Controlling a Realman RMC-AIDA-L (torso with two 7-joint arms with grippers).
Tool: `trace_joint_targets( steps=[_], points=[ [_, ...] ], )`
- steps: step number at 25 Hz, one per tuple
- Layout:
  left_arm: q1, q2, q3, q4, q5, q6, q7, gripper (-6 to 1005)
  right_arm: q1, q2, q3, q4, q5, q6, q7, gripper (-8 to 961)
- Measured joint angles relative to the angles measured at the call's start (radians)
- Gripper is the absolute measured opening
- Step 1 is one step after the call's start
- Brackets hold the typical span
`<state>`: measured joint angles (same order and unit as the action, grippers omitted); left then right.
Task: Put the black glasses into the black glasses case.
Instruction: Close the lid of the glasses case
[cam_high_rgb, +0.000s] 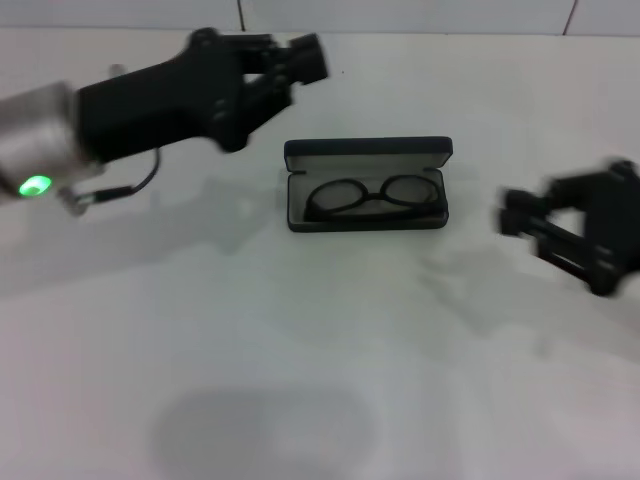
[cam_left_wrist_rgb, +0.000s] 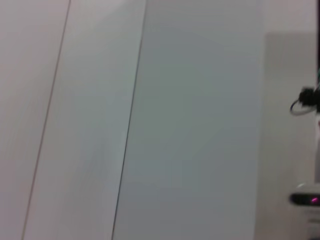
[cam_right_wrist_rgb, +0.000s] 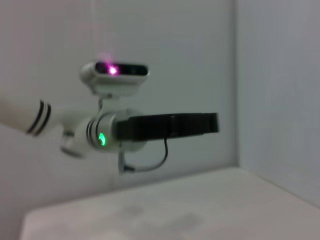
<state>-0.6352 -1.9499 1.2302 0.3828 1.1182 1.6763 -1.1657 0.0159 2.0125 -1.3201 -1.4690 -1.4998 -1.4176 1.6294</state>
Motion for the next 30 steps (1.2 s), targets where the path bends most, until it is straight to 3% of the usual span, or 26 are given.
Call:
trace_joint_targets(
  steps=[1,5,9,13,18,30],
  points=[
    [-0.051,0.003,0.000,0.009,0.050,-0.083,-0.058,54,-0.018,0.000,0.035,0.015,-0.006,-0.022,-0.019,124],
    [-0.108,0.000,0.000,0.045,0.135,-0.214,-0.142,99,-0.069,0.000,0.210,0.119,-0.010,-0.115,-0.072,123],
    [-0.175,-0.019,0.000,0.073,0.259,-0.393,-0.244,177,-0.077,0.000,0.417,0.258,-0.010,-0.204,-0.102,123],
    [-0.250,-0.036,0.004,0.073,0.425,-0.514,-0.351,177,-0.068,0.000,0.566,0.377,-0.011,-0.270,-0.129,123],
    [-0.307,-0.058,0.003,0.073,0.583,-0.581,-0.437,177,-0.053,0.000,0.607,0.451,-0.011,-0.295,-0.176,123],
    [-0.303,-0.092,0.007,0.068,0.655,-0.663,-0.443,178,-0.007,0.000,0.603,0.514,-0.015,-0.299,-0.199,123]
  ],
)
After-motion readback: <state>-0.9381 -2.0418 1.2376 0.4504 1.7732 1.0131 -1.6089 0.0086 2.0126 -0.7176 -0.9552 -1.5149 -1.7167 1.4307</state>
